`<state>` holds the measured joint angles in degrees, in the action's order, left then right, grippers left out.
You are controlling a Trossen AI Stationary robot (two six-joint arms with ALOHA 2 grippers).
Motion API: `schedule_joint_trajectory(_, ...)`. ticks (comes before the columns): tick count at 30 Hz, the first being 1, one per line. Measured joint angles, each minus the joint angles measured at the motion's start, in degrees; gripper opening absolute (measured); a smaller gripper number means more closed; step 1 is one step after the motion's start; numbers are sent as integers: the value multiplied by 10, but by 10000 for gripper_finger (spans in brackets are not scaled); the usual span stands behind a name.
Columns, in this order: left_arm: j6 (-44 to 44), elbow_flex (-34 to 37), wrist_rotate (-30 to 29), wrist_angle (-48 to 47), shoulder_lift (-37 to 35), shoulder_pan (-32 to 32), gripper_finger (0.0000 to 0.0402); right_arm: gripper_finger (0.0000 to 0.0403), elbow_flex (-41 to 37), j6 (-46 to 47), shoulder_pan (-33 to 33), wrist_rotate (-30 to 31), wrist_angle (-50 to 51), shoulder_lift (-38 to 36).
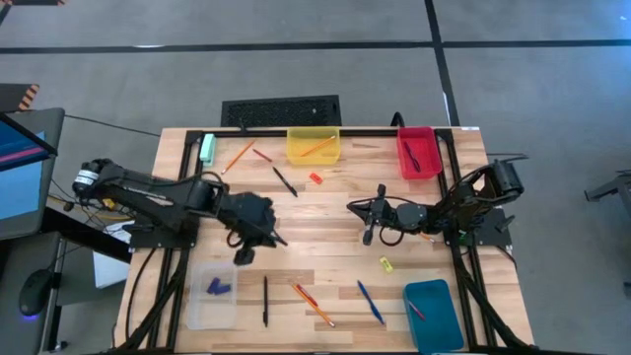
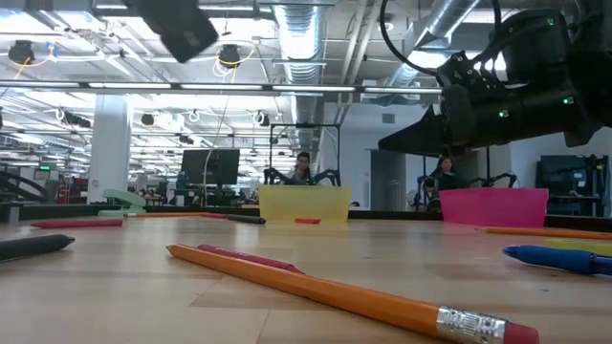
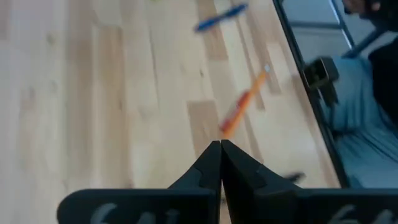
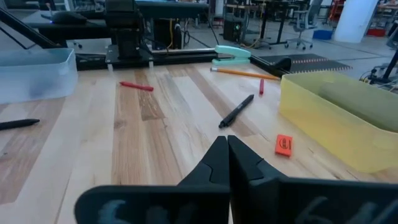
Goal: Sort crayons/erasers/pens/pencils in bins
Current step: Put the orange pencil into the yellow bin
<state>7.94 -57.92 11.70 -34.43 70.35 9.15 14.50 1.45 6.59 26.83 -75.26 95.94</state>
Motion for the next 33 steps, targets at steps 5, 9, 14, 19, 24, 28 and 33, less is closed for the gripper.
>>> schedule_joint_trajectory(5,-23,47,18,86,0,-48,0,5,0,7,2,0,-2,0)
schedule_joint_trajectory(9,-32,101,19,192,0,-72,0,6,0,11,1,0,-2,0)
schedule_joint_trajectory(14,-21,159,-13,308,0,-105,0,5,0,12,1,0,24,0)
schedule_joint_trajectory(19,7,181,-108,327,0,-135,0,5,0,31,1,0,33,0)
schedule_joint_trajectory(24,8,188,-157,326,0,-147,0,4,0,31,1,0,33,0)
schedule_joint_trajectory(28,14,188,-161,328,0,-159,0,6,0,34,1,0,38,0)
schedule_joint_trajectory(33,48,188,-166,302,0,-185,0,4,0,55,1,0,64,0)
